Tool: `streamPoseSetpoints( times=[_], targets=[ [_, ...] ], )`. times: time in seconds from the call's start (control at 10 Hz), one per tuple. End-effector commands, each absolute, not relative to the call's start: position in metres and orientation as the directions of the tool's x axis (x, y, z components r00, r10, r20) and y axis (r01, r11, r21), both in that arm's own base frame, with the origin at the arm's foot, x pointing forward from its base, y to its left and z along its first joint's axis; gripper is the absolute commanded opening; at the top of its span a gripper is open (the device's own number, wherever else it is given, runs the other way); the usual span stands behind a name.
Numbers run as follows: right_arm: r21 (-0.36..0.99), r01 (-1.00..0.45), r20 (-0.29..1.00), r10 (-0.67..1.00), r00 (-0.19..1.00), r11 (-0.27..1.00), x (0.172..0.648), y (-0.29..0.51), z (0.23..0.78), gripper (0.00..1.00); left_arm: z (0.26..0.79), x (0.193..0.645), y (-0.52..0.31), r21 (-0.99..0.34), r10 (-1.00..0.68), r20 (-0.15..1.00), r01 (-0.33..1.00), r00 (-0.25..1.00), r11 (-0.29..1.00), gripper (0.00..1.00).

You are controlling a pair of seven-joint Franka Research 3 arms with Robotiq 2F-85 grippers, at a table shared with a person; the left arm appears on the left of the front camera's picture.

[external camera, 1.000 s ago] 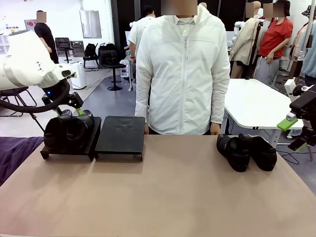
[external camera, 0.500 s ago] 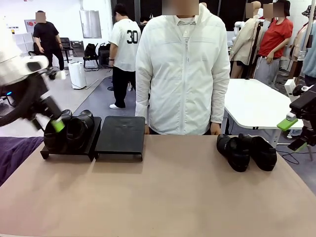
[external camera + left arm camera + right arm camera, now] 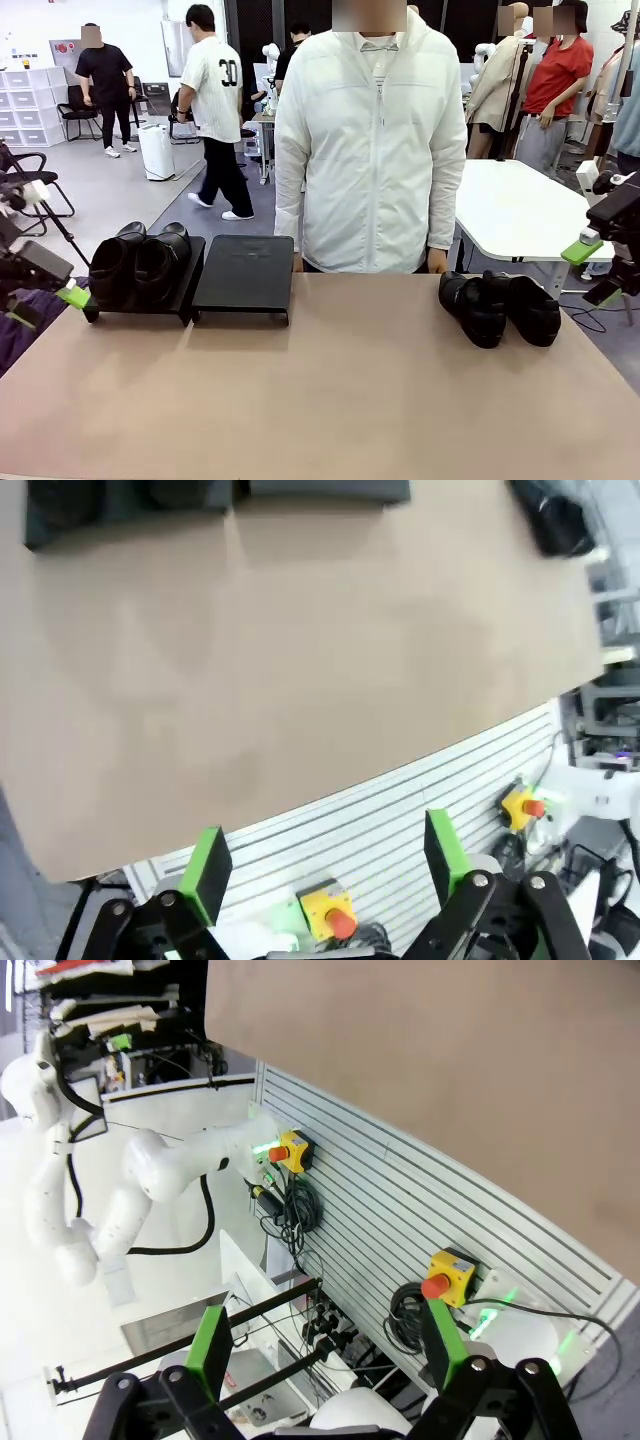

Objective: Organize the shoes by placing them on the stand.
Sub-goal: Place the Shoe from the middle of the table onto the Shoes Stand, then pick up one Shoe and place it in the middle of the table.

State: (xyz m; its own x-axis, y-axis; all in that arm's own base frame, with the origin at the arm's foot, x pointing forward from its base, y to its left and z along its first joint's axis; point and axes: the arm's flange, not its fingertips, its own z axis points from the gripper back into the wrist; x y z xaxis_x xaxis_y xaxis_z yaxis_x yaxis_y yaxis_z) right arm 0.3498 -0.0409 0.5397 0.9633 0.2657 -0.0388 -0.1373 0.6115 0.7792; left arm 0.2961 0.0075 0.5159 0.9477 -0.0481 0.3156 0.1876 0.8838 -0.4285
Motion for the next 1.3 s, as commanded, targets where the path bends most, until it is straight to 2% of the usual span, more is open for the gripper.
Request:
streamPoseSetpoints(
  times=[0.0, 1.1, 1.2],
  targets=[
    [0.771, -0.155, -0.034, 0.283, 0.959, 0.618, 0.350, -0.044, 0.542, 1.00, 0.511, 0.295, -0.010, -0.381, -0.151, 0.236, 0.234, 0.960, 0.894, 1.00],
    [0.779, -0.137, -0.039, 0.266, 0.963, 0.612, 0.350, -0.041, 0.540, 1.00, 0.511, 0.295, -0.010, -0.381, -0.151, 0.236, 0.234, 0.960, 0.894, 1.00],
    [0.694, -0.182, 0.117, 0.141, 0.983, 0.696, 0.381, -0.005, 0.543, 1.00, 0.511, 0.295, -0.010, -0.381, -0.151, 0.236, 0.234, 0.960, 0.894, 1.00]
  ],
)
